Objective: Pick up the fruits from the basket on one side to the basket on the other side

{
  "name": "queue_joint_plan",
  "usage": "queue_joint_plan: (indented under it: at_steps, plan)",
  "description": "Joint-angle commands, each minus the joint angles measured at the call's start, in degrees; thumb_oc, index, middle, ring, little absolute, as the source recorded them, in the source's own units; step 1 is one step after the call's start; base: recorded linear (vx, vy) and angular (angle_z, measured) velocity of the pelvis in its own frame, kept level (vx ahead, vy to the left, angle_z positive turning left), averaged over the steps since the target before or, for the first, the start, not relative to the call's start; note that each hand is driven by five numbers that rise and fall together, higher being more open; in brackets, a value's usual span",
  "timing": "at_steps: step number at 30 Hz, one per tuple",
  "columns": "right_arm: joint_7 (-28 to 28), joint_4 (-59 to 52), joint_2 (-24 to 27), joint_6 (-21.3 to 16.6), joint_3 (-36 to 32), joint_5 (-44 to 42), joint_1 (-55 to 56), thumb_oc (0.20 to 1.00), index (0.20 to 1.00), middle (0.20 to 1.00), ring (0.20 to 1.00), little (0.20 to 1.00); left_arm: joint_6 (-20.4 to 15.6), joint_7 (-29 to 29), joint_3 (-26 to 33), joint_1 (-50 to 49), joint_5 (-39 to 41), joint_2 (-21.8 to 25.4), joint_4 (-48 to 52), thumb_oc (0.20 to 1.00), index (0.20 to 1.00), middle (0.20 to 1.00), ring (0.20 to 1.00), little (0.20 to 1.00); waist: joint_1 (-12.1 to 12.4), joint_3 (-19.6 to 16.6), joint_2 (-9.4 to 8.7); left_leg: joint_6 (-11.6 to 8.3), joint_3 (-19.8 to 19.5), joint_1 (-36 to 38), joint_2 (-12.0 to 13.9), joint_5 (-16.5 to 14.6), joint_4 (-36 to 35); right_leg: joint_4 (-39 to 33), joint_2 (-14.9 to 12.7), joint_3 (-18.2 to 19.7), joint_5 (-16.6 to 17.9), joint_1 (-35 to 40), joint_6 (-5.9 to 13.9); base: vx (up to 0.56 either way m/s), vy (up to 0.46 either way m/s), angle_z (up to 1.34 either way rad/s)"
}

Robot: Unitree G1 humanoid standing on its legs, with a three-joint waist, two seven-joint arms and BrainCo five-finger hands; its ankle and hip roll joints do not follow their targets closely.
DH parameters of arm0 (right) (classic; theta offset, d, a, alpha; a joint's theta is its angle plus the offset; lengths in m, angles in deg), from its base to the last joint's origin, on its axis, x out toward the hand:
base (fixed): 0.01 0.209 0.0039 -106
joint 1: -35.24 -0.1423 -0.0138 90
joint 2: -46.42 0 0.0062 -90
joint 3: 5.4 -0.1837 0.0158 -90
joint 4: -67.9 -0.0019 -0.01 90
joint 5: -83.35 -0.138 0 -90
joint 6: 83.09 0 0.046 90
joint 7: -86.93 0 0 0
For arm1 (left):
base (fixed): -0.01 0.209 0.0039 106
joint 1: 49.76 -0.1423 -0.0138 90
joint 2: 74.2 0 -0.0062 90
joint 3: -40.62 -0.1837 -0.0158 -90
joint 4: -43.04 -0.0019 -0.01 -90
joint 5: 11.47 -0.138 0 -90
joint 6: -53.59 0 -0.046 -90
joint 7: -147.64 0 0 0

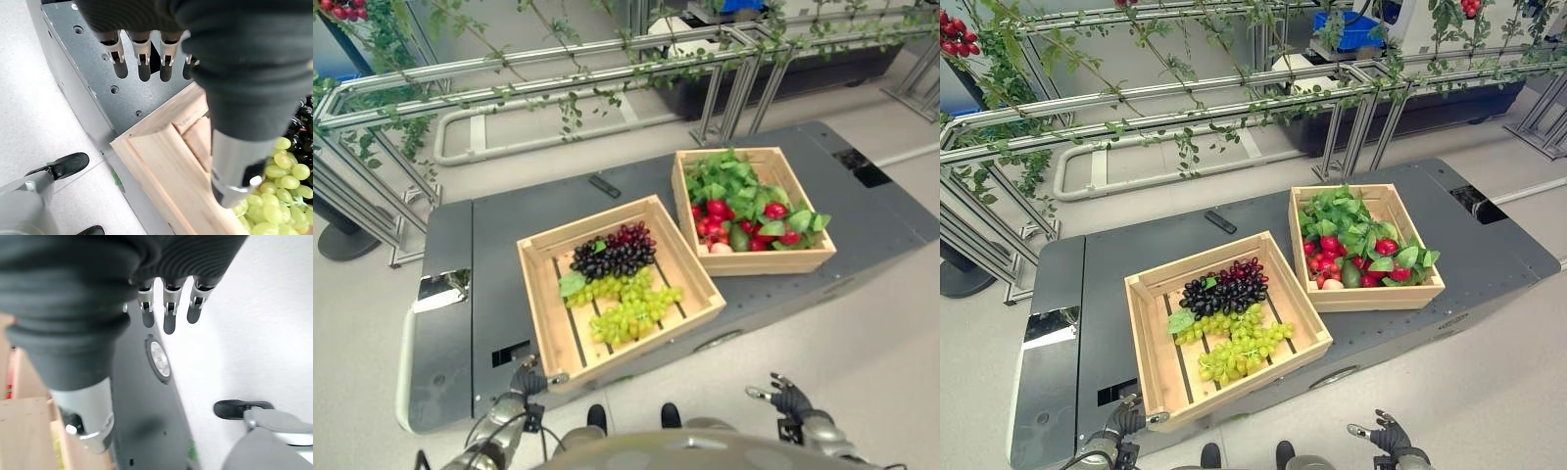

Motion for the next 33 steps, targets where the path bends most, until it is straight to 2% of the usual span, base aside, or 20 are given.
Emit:
queue_joint_plan:
  at_steps: [1, 5, 6, 7, 8, 11, 12, 13, 15, 18, 21, 22, 23, 25, 26, 29, 30, 32, 33]
  plan:
    - [1.6, -12.9, 7.0, -2.1, -1.6, 2.4, 0.6, 1.0, 1.0, 1.0, 1.0, 1.0, -1.2, -0.7, 1.8, 1.5, -0.4, 3.2, 3.2, 1.0, 1.0, 1.0, 1.0, 1.0, -0.1, 2.3, -3.42, 0.36, -0.4, -2.5, -0.1, -6.2, 8.8, 8.9, -6.0, 0.0, -3.6, -3.3, 7.85, 0.0, 0.0, 0.0]
    - [4.3, -29.1, 17.8, -2.7, -7.4, 2.4, 4.7, 1.0, 1.0, 1.0, 1.0, 1.0, -1.2, -1.6, 3.1, 0.5, -0.9, 4.8, 4.2, 1.0, 1.0, 1.0, 1.0, 1.0, -0.6, 3.0, -4.24, 0.09, -0.4, -2.9, 0.2, -5.9, 8.6, 9.1, -6.1, -0.2, -3.4, -3.9, 8.27, -0.01, -0.006, 0.0]
    - [6.7, -35.5, 25.1, -2.4, -10.3, 2.8, 5.5, 1.0, 1.0, 1.0, 1.0, 1.0, -1.1, -2.3, 3.7, 0.1, -0.9, 5.4, 4.5, 1.0, 1.0, 1.0, 1.0, 1.0, -0.9, 3.3, -4.75, -0.1, -0.3, -3.3, 0.3, -5.6, 8.6, 9.1, -6.1, -0.4, -3.2, -4.3, 8.44, 0.0, 0.0, 0.0]
    - [6.8, -35.7, 25.2, -2.3, -10.5, 2.7, 5.7, 1.0, 1.0, 1.0, 1.0, 1.0, -1.1, -2.3, 3.6, 0.1, -0.9, 5.4, 4.5, 1.0, 1.0, 1.0, 1.0, 1.0, -0.8, 3.3, -4.67, -0.1, -0.3, -3.3, 0.4, -5.7, 8.7, 9.1, -6.1, -0.4, -3.2, -4.3, 8.44, 0.0, 0.0, 0.0]
    - [8.5, -39.1, 29.0, -2.4, -11.6, 2.3, 6.7, 1.0, 1.0, 1.0, 1.0, 1.0, -1.2, -2.7, 3.8, -0.2, -0.9, 5.7, 4.7, 1.0, 1.0, 1.0, 1.0, 1.0, -1.0, 3.4, -4.99, -0.21, -0.2, -3.4, 0.4, -5.6, 8.6, 9.1, -6.1, -0.4, -3.1, -4.5, 8.48, 0.0, 0.0, 0.0]
    - [14.7, -47.6, 42.6, -1.7, -17.3, -0.7, 11.8, 1.0, 1.0, 1.0, 1.0, 1.0, -1.1, -4.3, 3.9, -1.9, -0.3, 6.3, 6.5, 1.0, 1.0, 1.0, 1.0, 1.0, -1.2, 3.7, -5.84, -0.61, 0.0, -3.6, 0.7, -5.4, 8.8, 8.9, -6.0, -0.4, -2.9, -4.6, 8.56, 0.0, 0.0, 0.0]
    - [18.6, -50.2, 50.3, -1.8, -19.5, -3.7, 13.9, 1.0, 1.0, 1.0, 1.0, 1.0, -1.3, -5.3, 3.5, -3.1, 0.1, 6.1, 7.2, 1.0, 1.0, 1.0, 1.0, 1.0, -1.3, 3.7, -6.32, -0.87, 0.1, -3.5, 0.8, -5.3, 8.7, 8.8, -6.0, -0.3, -2.7, -4.7, 8.61, 0.0, 0.0, 0.0]
    - [18.6, -50.3, 50.3, -1.8, -19.7, -3.7, 14.2, 1.0, 1.0, 1.0, 1.0, 1.0, -1.3, -5.3, 3.5, -3.1, 0.1, 6.0, 7.2, 1.0, 1.0, 1.0, 1.0, 1.0, -1.3, 3.7, -6.23, -0.87, 0.1, -3.5, 0.8, -5.3, 8.7, 8.8, -6.0, -0.3, -2.7, -4.7, 8.61, 0.0, 0.0, 0.0]
    - [19.8, -50.7, 56.5, -1.7, -19.9, -4.1, 12.8, 1.0, 1.0, 1.0, 1.0, 1.0, -1.4, -5.8, 2.8, -3.8, 0.3, 5.6, 7.5, 1.0, 1.0, 1.0, 1.0, 1.0, -1.3, 3.8, -6.63, -1.14, 0.2, -3.6, 1.0, -5.1, 8.7, 8.7, -5.9, -0.2, -2.5, -4.8, 8.59, 0.0, 0.0, 0.0]
    - [21.1, -50.6, 61.3, -1.8, -15.5, -4.1, 6.9, 1.0, 1.0, 1.0, 1.0, 1.0, -1.5, -5.9, 2.1, -4.2, 0.4, 5.2, 7.6, 1.0, 1.0, 1.0, 1.0, 1.0, -1.0, 4.0, -7.04, -1.36, 0.5, -3.6, 1.3, -4.9, 8.7, 8.8, -5.7, -0.1, -2.3, -5.0, 8.56, 0.0, 0.0, 0.0]
    - [19.8, -50.2, 64.0, -2.0, -6.4, 1.5, -4.4, 1.0, 1.0, 1.0, 1.0, 1.0, -1.3, -5.9, 0.9, -3.9, -0.1, 5.2, 7.2, 1.0, 1.0, 1.0, 1.0, 1.0, -0.1, 4.4, -7.22, -1.45, 0.8, -3.7, 1.5, -4.9, 8.7, 8.9, -5.6, 0.0, -2.2, -5.4, 8.5, -0.01, -0.002, -0.02]
    - [20.0, -49.5, 63.8, -1.8, 0.4, 2.6, -12.0, 1.0, 1.0, 1.0, 1.0, 1.0, -1.3, -5.9, 0.9, -3.8, -0.4, 5.3, 7.3, 1.0, 1.0, 1.0, 1.0, 1.0, 0.0, 4.5, -7.36, -1.43, 0.8, -3.8, 1.5, -4.9, 8.8, 9.1, -5.5, 0.1, -2.2, -5.5, 8.44, -0.03, -0.013, -0.06]
    - [19.6, -48.8, 62.8, -1.6, 3.2, 2.8, -15.6, 1.0, 1.0, 1.0, 1.0, 1.0, -1.2, -5.8, 0.4, -3.5, -0.6, 5.5, 7.5, 1.0, 1.0, 1.0, 1.0, 1.0, 0.5, 4.7, -7.39, -1.41, 0.7, -4.0, 1.6, -4.9, 8.9, 9.2, -5.5, 0.1, -2.2, -5.7, 8.4, -0.04, -0.015, -0.06]
    - [18.8, -47.3, 60.8, -1.4, 13.7, 5.4, -27.6, 1.0, 1.0, 1.0, 1.0, 1.0, -1.1, -5.6, -0.3, -2.5, -0.7, 6.1, 7.6, 1.0, 1.0, 1.0, 1.0, 1.0, 1.2, 5.5, -7.62, -1.42, 0.6, -4.4, 1.7, -4.8, 9.1, 9.5, -5.4, 0.0, -2.2, -6.3, 8.35, -0.06, -0.017, -0.02]
    - [18.5, -46.6, 59.5, -0.9, 19.2, 6.3, -34.1, 1.0, 1.0, 1.0, 1.0, 1.0, -0.9, -5.5, 0.1, -2.3, -0.7, 6.1, 7.9, 1.0, 1.0, 1.0, 1.0, 1.0, 0.9, 5.9, -7.64, -1.41, 0.5, -4.8, 1.7, -4.7, 9.3, 9.6, -5.3, 0.0, -2.2, -6.6, 8.35, -0.07, -0.018, -0.02]
    - [17.5, -46.0, 56.8, -0.7, 26.2, 8.3, -42.7, 1.0, 1.0, 1.0, 1.0, 1.0, -0.8, -5.3, -0.1, -1.3, -0.5, 6.5, 8.1, 1.0, 1.0, 1.0, 1.0, 1.0, 1.2, 6.9, -7.66, -1.38, 0.4, -5.6, 1.6, -4.6, 9.7, 9.9, -5.2, -0.1, -2.1, -7.3, 8.26, -0.05, -0.016, -0.01]
    - [16.8, -46.0, 53.6, -0.2, 28.7, 9.1, -46.4, 1.0, 1.0, 1.0, 1.0, 1.0, -0.6, -4.9, -0.1, -0.3, -0.5, 7.1, 8.4, 1.0, 1.0, 1.0, 1.0, 1.0, 1.7, 7.8, -7.78, -1.35, 0.1, -6.5, 1.6, -4.5, 10.2, 10.3, -5.1, -0.2, -2.0, -7.9, 8.15, -0.05, -0.027, -0.01]
    - [16.7, -45.8, 52.1, -0.1, 31.3, 10.0, -49.6, 1.0, 1.0, 1.0, 1.0, 1.0, -0.5, -4.9, -0.3, 0.1, -0.6, 7.8, 8.5, 1.0, 1.0, 1.0, 1.0, 1.0, 2.1, 8.4, -7.96, -1.36, -0.1, -7.2, 1.6, -4.6, 10.8, 10.5, -5.0, -0.2, -2.0, -8.4, 8.06, -0.05, -0.033, -0.02]
    - [16.0, -45.0, 49.9, 0.3, 33.8, 12.8, -52.9, 1.0, 1.0, 1.0, 1.0, 1.0, -0.3, -4.7, -0.1, 0.7, -0.7, 9.1, 9.5, 1.0, 1.0, 1.0, 1.0, 1.0, 2.8, 9.4, -8.28, -1.4, -0.5, -8.5, 1.6, -4.6, 11.6, 10.8, -4.9, -0.3, -2.1, -9.2, 7.89, 0.0, 0.0, 0.0]
